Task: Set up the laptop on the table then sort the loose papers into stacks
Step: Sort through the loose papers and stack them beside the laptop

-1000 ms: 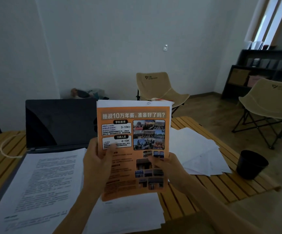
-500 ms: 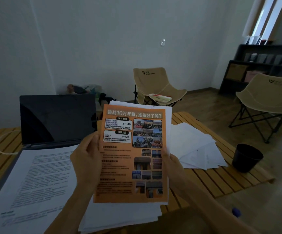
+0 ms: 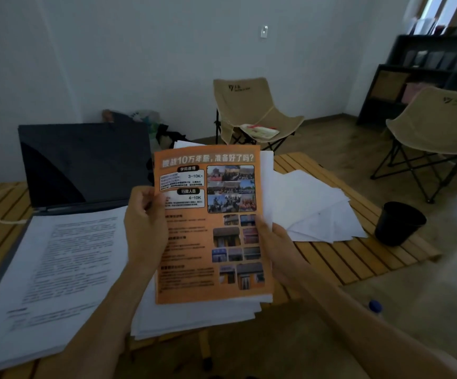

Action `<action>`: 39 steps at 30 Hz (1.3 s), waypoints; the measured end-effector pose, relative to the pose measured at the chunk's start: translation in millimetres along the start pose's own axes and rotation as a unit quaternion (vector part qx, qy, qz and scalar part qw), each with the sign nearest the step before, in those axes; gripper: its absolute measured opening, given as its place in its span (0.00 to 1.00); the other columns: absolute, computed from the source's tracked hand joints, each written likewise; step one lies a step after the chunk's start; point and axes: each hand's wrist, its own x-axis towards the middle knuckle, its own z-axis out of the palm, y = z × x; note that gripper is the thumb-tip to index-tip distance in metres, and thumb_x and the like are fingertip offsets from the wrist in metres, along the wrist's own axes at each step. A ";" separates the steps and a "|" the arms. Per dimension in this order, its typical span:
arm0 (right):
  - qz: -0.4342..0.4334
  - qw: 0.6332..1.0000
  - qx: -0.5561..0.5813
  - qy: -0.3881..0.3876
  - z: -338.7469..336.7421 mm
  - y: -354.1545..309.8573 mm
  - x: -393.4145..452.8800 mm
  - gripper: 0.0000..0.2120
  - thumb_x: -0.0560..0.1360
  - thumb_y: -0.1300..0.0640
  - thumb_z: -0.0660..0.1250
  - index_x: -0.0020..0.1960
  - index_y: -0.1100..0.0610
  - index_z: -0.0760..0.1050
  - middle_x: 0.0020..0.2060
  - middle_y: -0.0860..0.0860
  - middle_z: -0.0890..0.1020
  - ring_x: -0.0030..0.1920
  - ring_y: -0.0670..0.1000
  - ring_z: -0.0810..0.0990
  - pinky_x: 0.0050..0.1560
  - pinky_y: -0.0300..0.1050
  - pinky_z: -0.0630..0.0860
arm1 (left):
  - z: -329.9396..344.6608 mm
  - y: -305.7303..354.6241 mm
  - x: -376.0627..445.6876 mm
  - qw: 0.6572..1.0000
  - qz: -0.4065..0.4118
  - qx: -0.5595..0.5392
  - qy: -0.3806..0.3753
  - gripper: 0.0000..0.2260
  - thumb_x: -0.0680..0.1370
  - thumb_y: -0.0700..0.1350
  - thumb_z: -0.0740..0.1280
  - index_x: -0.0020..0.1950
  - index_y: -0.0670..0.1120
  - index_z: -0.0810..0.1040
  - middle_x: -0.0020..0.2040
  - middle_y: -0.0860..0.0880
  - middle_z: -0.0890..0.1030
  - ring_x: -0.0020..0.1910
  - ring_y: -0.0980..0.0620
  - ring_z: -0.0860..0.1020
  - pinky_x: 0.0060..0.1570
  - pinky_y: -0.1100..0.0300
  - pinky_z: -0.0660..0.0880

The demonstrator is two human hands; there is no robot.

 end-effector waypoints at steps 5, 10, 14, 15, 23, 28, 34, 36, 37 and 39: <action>-0.049 0.997 -0.041 -0.052 6.7 -6.9 -3.1 0.11 0.82 0.51 0.62 0.56 0.57 0.77 0.50 0.61 0.85 0.50 0.61 0.86 0.53 0.63 0.81 | -0.4 -8.6 8.9 1.000 -0.005 -0.006 -0.028 0.04 0.82 0.46 0.61 0.54 0.46 0.71 0.45 0.52 0.79 0.40 0.62 0.78 0.36 0.71 0.75; -0.055 0.989 -0.104 -0.088 6.3 -14.9 2.2 0.07 0.79 0.56 0.67 0.54 0.59 0.79 0.50 0.62 0.84 0.51 0.61 0.85 0.55 0.60 0.82 | -5.2 -9.6 13.3 0.998 -0.014 0.000 -0.061 0.06 0.83 0.47 0.61 0.53 0.45 0.71 0.42 0.52 0.80 0.36 0.60 0.80 0.33 0.65 0.77; 0.000 0.984 -0.109 -0.143 4.8 -19.2 7.8 0.12 0.78 0.59 0.68 0.60 0.60 0.77 0.55 0.61 0.84 0.56 0.61 0.84 0.56 0.56 0.82 | -13.1 -12.1 17.1 0.994 -0.032 0.028 -0.096 0.08 0.82 0.51 0.60 0.53 0.47 0.72 0.41 0.52 0.82 0.35 0.57 0.82 0.29 0.66 0.76; 0.016 0.981 -0.118 -0.150 5.7 -18.2 11.1 0.13 0.78 0.59 0.69 0.61 0.62 0.77 0.56 0.63 0.83 0.57 0.62 0.83 0.58 0.57 0.81 | -14.7 -13.9 17.2 0.994 -0.035 0.046 -0.094 0.08 0.82 0.52 0.60 0.52 0.47 0.72 0.40 0.52 0.82 0.34 0.56 0.82 0.29 0.64 0.76; 0.102 0.935 -0.328 -0.084 28.0 2.9 17.6 0.09 0.79 0.58 0.68 0.42 0.59 0.71 0.43 0.60 0.81 0.40 0.54 0.82 0.39 0.45 0.82 | -18.0 -54.1 14.0 0.942 -0.101 0.285 -0.148 0.07 0.82 0.49 0.61 0.57 0.50 0.67 0.38 0.44 0.80 0.31 0.46 0.80 0.31 0.51 0.79; 0.069 0.899 -0.428 -0.053 27.6 8.6 24.2 0.09 0.78 0.60 0.64 0.41 0.65 0.72 0.40 0.67 0.77 0.35 0.54 0.76 0.35 0.42 0.72 | -3.7 -59.5 6.8 0.895 -0.066 0.409 -0.164 0.22 0.78 0.46 0.66 0.70 0.46 0.64 0.65 0.40 0.71 0.59 0.41 0.73 0.57 0.45 0.72; -0.009 0.834 -0.543 0.097 -16.6 2.1 58.9 0.14 0.80 0.47 0.64 0.56 0.57 0.76 0.50 0.54 0.82 0.52 0.53 0.82 0.56 0.51 0.80 | 35.6 -57.7 -32.2 0.801 0.042 0.460 -0.381 0.20 0.81 0.48 0.59 0.73 0.54 0.64 0.73 0.51 0.67 0.71 0.48 0.64 0.69 0.47 0.61; 0.001 0.764 -0.636 0.103 -36.9 -0.4 77.3 0.27 0.77 0.40 0.65 0.68 0.57 0.68 0.66 0.57 0.74 0.67 0.57 0.71 0.66 0.54 0.71 | 40.6 -56.5 -33.2 0.779 0.045 0.492 -0.386 0.21 0.80 0.48 0.59 0.73 0.53 0.63 0.73 0.50 0.66 0.71 0.47 0.63 0.69 0.46 0.61; 0.021 0.738 -0.670 0.078 -44.4 1.3 85.4 0.34 0.76 0.36 0.65 0.72 0.58 0.64 0.70 0.59 0.69 0.71 0.59 0.67 0.69 0.56 0.67 | 41.6 -56.7 -33.1 0.775 0.044 0.501 -0.383 0.21 0.80 0.48 0.59 0.74 0.52 0.62 0.73 0.50 0.66 0.71 0.46 0.63 0.69 0.46 0.61; 0.045 0.707 -0.704 0.053 -51.0 9.7 97.1 0.37 0.76 0.32 0.61 0.72 0.59 0.62 0.71 0.60 0.68 0.71 0.60 0.67 0.69 0.57 0.67 | 42.2 -57.1 -33.6 0.772 0.043 0.509 -0.378 0.20 0.80 0.48 0.58 0.73 0.52 0.62 0.72 0.49 0.66 0.71 0.46 0.64 0.69 0.46 0.62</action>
